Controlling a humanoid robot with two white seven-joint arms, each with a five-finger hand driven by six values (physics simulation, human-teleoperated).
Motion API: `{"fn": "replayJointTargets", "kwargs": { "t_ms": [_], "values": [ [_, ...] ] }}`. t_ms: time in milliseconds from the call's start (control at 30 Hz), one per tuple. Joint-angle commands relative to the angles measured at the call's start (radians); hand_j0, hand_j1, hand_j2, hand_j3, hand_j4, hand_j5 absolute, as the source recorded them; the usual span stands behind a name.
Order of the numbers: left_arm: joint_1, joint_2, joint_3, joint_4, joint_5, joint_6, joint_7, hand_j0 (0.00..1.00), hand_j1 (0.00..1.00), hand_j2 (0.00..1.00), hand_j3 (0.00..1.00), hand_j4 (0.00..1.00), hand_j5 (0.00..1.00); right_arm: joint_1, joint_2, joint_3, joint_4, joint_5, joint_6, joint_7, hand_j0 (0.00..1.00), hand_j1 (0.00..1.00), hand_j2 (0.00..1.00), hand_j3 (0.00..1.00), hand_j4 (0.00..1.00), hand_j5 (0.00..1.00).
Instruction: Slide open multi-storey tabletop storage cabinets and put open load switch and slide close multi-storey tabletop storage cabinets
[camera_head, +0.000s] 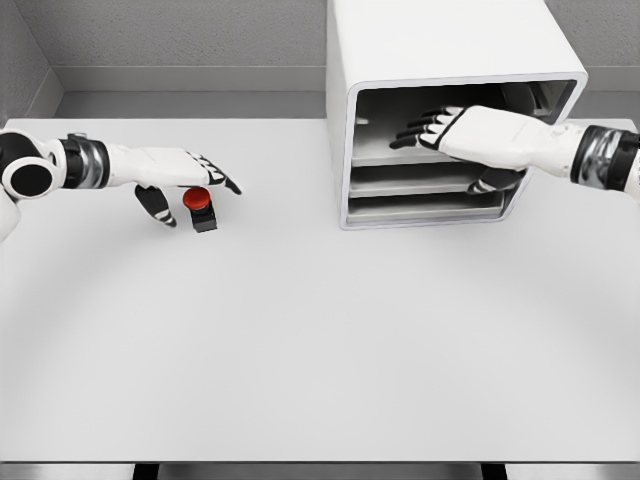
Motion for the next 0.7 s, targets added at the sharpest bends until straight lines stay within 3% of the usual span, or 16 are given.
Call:
{"fn": "replayJointTargets", "kwargs": {
  "t_ms": [0, 133, 400, 467, 567, 667],
  "values": [
    [0.000, 0.005, 0.002, -0.002, 0.006, 0.002, 0.000, 0.86, 0.86, 0.86, 0.86, 0.86, 0.86, 0.000, 0.008, 0.010, 0.006, 0.024, 0.006, 0.000, 1.00, 1.00, 1.00, 1.00, 1.00, 1.00],
    [0.002, 0.000, 0.000, -0.002, 0.006, 0.002, 0.000, 0.86, 0.86, 0.86, 0.86, 0.86, 0.86, -0.009, 0.024, 0.010, 0.053, 0.025, 0.007, 0.000, 1.00, 1.00, 1.00, 1.00, 1.00, 1.00],
    [0.008, -0.001, 0.000, 0.001, 0.002, 0.002, 0.000, 0.85, 0.85, 0.85, 0.85, 0.85, 0.85, -0.006, 0.018, 0.027, 0.047, 0.048, 0.001, 0.000, 1.00, 1.00, 1.00, 1.00, 1.00, 1.00],
    [0.008, -0.001, 0.000, -0.001, 0.002, 0.002, 0.000, 0.75, 0.75, 0.75, 0.75, 0.75, 0.75, -0.002, 0.009, 0.025, 0.038, 0.053, -0.002, 0.000, 1.00, 1.00, 1.00, 1.00, 1.00, 1.00],
    [0.008, 0.000, 0.000, -0.001, 0.002, 0.002, 0.000, 0.73, 0.73, 0.73, 0.73, 0.73, 0.73, 0.005, 0.004, 0.025, 0.020, 0.053, -0.045, 0.000, 1.00, 1.00, 1.00, 1.00, 1.00, 1.00],
    [0.008, 0.002, 0.000, -0.001, 0.002, 0.002, 0.000, 0.63, 0.63, 0.63, 0.63, 0.63, 0.63, 0.011, -0.018, 0.019, -0.023, 0.051, -0.067, 0.000, 1.00, 1.00, 1.00, 1.00, 1.00, 1.00]
  ]
}}
